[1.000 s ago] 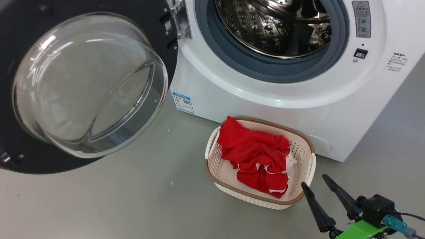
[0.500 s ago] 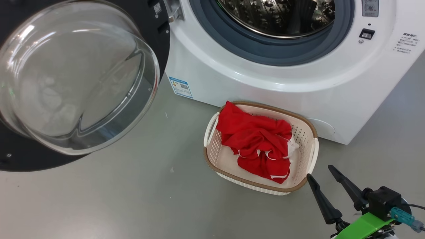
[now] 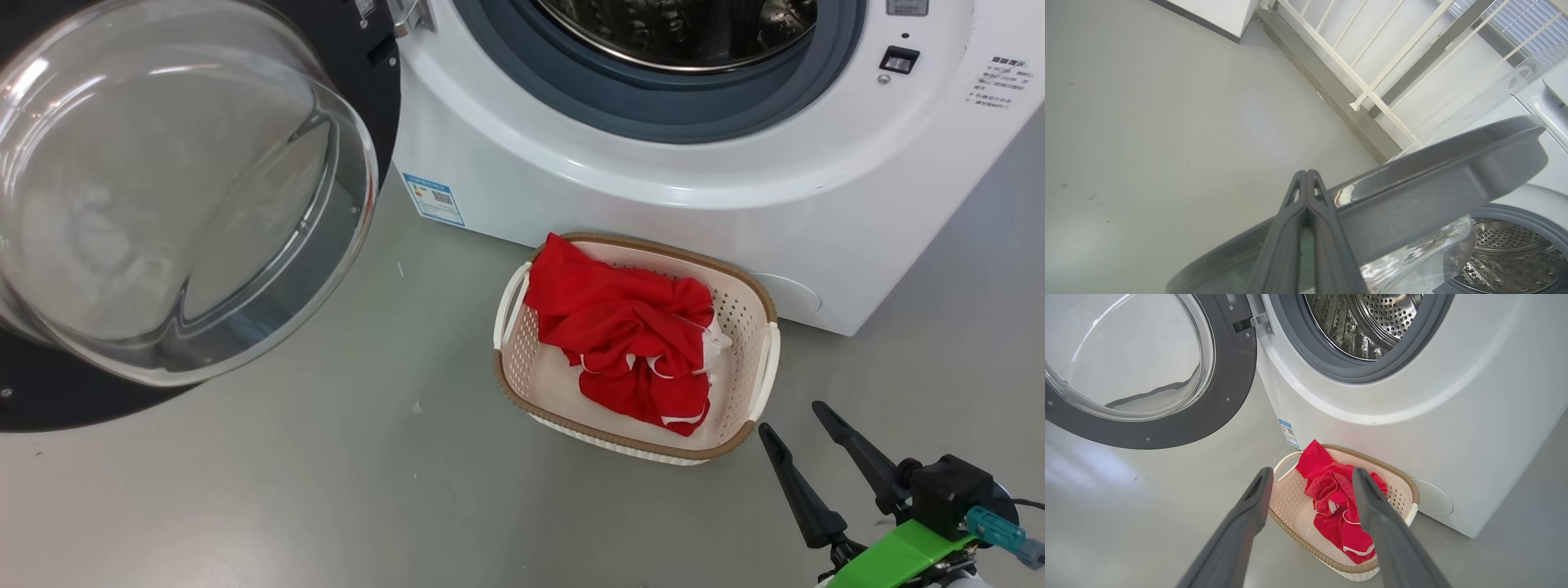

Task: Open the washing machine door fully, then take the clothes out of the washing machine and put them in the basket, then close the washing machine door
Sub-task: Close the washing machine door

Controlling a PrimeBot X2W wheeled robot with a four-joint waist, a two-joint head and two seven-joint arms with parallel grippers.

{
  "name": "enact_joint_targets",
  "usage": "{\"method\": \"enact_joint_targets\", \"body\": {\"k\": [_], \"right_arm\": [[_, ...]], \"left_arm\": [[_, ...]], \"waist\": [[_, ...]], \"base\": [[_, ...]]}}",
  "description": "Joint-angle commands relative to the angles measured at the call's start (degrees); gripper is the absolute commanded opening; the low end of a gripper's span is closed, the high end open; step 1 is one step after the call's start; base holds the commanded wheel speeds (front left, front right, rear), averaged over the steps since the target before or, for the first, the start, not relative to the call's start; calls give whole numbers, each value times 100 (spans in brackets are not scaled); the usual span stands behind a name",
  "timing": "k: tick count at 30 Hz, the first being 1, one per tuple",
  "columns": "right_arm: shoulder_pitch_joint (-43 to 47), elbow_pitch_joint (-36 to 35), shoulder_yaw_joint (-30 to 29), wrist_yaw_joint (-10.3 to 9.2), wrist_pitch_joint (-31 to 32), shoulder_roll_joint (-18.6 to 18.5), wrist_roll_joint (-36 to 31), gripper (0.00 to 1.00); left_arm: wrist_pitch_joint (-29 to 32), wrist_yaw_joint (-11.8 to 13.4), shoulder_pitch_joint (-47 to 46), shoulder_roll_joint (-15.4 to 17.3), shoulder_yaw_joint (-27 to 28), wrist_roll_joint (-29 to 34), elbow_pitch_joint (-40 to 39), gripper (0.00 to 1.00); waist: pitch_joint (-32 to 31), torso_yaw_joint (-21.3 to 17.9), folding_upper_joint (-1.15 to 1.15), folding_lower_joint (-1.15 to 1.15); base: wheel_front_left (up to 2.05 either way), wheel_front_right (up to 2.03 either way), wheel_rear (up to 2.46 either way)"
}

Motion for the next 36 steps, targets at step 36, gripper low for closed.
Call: {"method": "enact_joint_targets", "body": {"k": [36], "right_arm": [[106, -48, 83, 35, -37, 256, -14, 100]], "left_arm": [[1491, -39, 1591, 576, -828, -1343, -3272, 0]], "waist": [[-761, -165, 0, 0]], "base": [[0, 0, 0]]}}
